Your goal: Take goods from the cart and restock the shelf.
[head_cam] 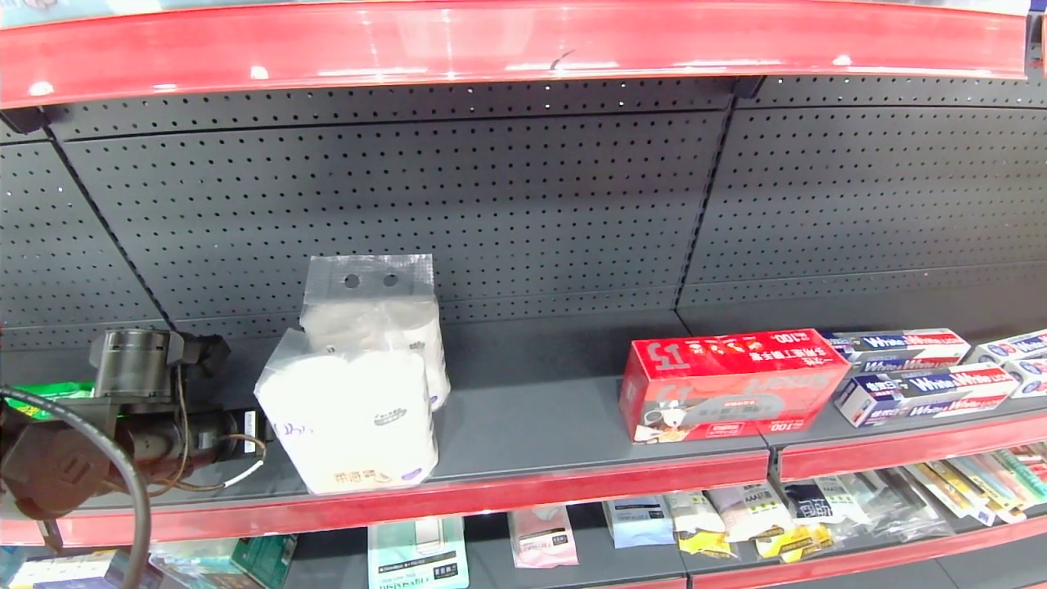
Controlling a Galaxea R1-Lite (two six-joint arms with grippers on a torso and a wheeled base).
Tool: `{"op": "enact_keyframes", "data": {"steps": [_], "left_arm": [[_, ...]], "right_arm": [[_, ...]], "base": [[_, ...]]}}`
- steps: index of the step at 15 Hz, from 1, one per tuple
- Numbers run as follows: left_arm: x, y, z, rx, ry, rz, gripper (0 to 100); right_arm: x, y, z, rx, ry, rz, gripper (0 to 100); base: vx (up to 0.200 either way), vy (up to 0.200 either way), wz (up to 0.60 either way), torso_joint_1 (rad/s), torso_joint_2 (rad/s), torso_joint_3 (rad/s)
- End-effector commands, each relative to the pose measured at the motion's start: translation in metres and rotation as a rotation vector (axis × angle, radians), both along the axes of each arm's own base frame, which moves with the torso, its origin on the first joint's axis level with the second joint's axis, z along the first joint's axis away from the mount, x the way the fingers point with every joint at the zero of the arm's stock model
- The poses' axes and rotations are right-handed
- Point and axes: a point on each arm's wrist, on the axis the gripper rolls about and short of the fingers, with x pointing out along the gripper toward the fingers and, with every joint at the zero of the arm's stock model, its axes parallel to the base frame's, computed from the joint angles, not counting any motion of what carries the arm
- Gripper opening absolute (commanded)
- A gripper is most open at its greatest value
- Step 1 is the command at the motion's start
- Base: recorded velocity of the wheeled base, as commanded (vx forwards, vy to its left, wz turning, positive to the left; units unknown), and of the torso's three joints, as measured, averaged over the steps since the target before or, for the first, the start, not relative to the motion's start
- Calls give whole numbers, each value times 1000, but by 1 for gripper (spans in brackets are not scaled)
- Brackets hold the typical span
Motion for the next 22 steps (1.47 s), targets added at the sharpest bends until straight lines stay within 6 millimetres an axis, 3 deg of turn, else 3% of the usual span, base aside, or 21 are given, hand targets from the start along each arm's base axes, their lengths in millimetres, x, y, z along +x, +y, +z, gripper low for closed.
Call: {"op": "enact_keyframes", "data": {"steps": [1,11,15,19,22], "left_arm": [[1,0,0,-1,0,0,100],[2,-5,3,16,-11,-6,100],[-6,7,13,27,-42,29,100],[-28,21,28,93,-80,26,100],[-88,14,61,110,-221,-6,100]], "right_arm": [[0,0,0,-1,1,0,100],[0,0,0,-1,1,0,100],[0,0,0,-1,1,0,100],[0,0,0,-1,1,0,100],[0,0,0,-1,1,0,100]], "base": [[0,0,0,0,0,0],[0,0,0,0,0,0],[0,0,0,0,0,0],[0,0,0,0,0,0],[0,0,0,0,0,0]]}}
